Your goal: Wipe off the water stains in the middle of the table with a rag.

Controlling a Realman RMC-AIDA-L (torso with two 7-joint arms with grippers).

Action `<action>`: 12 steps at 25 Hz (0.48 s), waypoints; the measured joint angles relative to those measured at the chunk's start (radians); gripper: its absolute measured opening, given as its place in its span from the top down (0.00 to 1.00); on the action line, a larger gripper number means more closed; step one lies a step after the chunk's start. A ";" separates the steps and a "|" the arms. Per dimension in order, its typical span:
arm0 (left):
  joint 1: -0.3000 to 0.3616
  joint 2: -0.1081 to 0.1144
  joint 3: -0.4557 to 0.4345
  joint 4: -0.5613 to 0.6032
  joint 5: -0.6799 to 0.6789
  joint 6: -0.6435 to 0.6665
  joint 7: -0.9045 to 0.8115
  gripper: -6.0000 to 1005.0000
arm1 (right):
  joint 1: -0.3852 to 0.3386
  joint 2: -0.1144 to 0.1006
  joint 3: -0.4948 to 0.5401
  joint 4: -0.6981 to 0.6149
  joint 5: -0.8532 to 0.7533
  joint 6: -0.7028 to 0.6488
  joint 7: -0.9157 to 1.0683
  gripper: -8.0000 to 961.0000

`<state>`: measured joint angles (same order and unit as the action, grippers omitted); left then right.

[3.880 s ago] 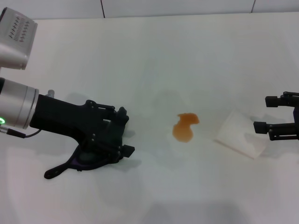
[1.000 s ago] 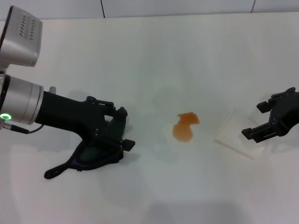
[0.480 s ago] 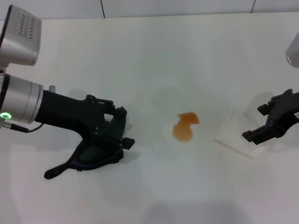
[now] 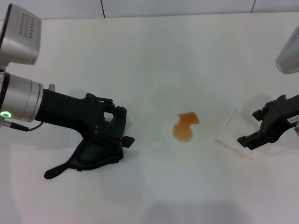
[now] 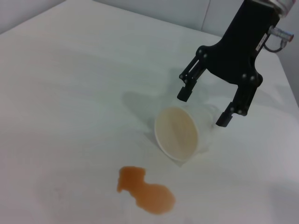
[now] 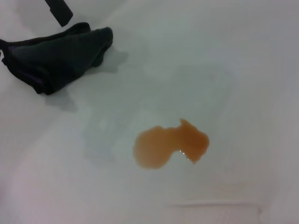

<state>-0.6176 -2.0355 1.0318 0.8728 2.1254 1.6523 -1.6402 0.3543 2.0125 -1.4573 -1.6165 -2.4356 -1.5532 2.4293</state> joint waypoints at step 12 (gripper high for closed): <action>0.003 -0.001 -0.005 0.000 0.001 -0.002 0.007 0.12 | 0.003 0.000 -0.036 0.042 -0.018 0.049 0.009 0.10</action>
<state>-0.6147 -2.0369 1.0266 0.8728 2.1262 1.6507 -1.6328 0.3568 2.0126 -1.4936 -1.5749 -2.4539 -1.5039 2.4380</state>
